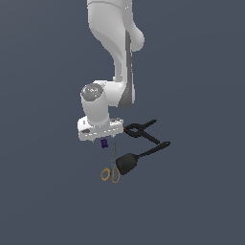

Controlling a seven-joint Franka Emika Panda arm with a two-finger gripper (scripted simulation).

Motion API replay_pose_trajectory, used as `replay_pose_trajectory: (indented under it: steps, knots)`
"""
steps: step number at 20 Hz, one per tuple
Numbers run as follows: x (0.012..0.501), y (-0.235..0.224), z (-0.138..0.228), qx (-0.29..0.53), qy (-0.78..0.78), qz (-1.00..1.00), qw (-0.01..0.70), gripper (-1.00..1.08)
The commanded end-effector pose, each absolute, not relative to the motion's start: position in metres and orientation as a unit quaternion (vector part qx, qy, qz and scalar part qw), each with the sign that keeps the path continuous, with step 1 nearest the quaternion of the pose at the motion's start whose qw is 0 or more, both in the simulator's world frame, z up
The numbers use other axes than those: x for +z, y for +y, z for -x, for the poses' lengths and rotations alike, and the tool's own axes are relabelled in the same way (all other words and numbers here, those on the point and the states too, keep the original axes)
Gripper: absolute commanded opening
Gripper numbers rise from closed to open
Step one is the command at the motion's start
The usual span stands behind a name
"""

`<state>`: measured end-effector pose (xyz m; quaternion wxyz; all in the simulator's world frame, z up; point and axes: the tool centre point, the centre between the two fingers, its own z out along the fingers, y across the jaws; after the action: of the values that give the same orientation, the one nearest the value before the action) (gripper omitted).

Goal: Pick up a designated object from a clutter of objects.

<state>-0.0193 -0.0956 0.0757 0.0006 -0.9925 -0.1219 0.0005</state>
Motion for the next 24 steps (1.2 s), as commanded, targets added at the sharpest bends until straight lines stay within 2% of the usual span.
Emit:
replay_pose_trajectory:
  steps: [1, 7, 22, 23, 24]
  knots:
    - [0.072, -0.097, 0.021, 0.0, -0.124, 0.992, 0.0, 1.0]
    - [0.068, -0.097, 0.021, 0.001, -0.123, 0.992, 0.0, 1.0]
    - [0.022, -0.097, 0.021, 0.0, -0.124, 0.992, 0.0, 1.0]
    - [0.022, -0.097, 0.021, 0.0, -0.124, 0.992, 0.0, -1.0]
    - [0.022, -0.097, 0.021, 0.0, -0.124, 0.992, 0.0, -1.0]
